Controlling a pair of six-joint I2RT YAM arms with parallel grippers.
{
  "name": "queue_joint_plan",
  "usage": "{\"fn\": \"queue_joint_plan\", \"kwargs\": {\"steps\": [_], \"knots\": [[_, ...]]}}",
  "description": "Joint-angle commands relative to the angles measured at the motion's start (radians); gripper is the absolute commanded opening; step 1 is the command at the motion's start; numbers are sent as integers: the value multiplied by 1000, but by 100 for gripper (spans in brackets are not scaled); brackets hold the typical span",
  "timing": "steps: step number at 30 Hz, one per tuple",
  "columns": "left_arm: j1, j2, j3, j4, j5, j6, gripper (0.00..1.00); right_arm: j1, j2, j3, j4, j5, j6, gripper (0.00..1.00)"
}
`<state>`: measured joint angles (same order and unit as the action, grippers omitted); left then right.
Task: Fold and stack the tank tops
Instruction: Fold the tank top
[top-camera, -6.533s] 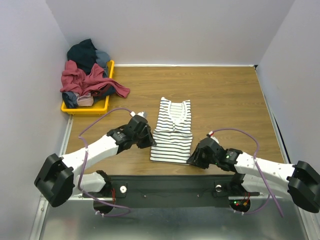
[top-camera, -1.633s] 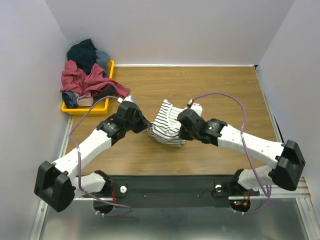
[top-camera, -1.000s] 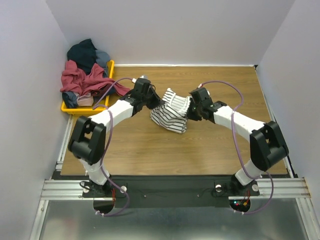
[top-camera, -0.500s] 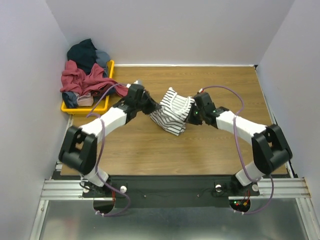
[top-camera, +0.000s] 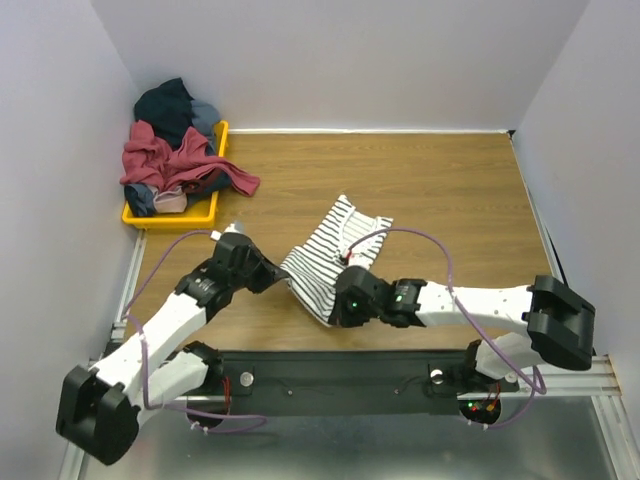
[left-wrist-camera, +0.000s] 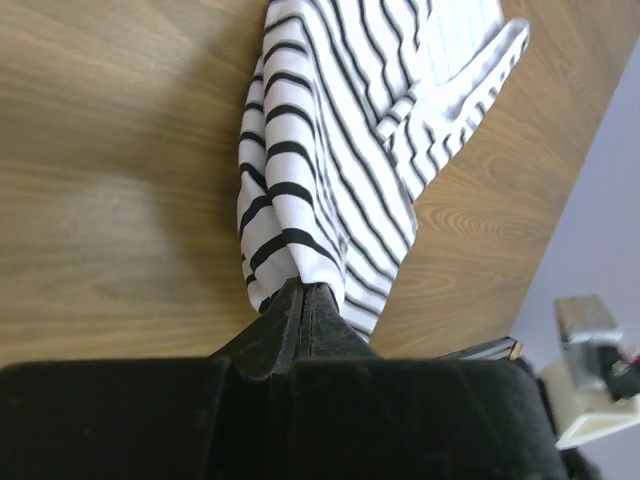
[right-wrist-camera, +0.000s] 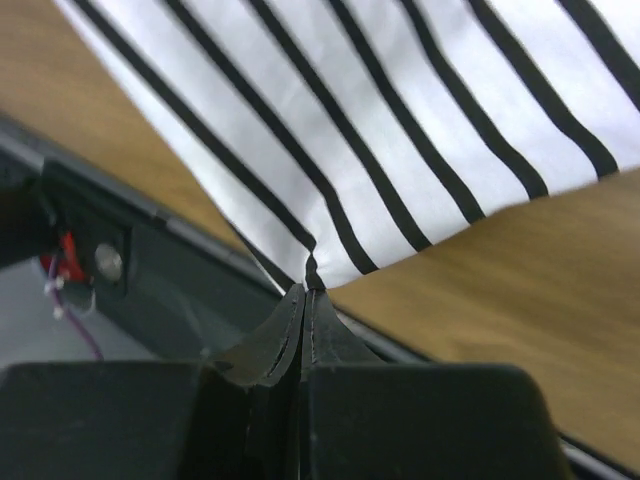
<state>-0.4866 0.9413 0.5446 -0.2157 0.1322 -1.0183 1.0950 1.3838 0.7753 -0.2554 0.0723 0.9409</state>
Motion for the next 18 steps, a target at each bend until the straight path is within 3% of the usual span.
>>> {"fn": "queue_joint_plan", "kwargs": {"steps": [1, 7, 12, 18], "knots": [[3, -162, 9, -183, -107, -35, 0, 166, 44, 96, 27, 90, 104, 0], [6, -273, 70, -254, -177, -37, 0, 207, 83, 140, 24, 115, 96, 0], [6, -152, 135, -153, -160, -19, 0, 154, 43, 170, -1, 129, 50, 0], [6, 72, 267, -21, -137, 7, 0, -3, 9, 165, -1, 54, -19, 1]]}}
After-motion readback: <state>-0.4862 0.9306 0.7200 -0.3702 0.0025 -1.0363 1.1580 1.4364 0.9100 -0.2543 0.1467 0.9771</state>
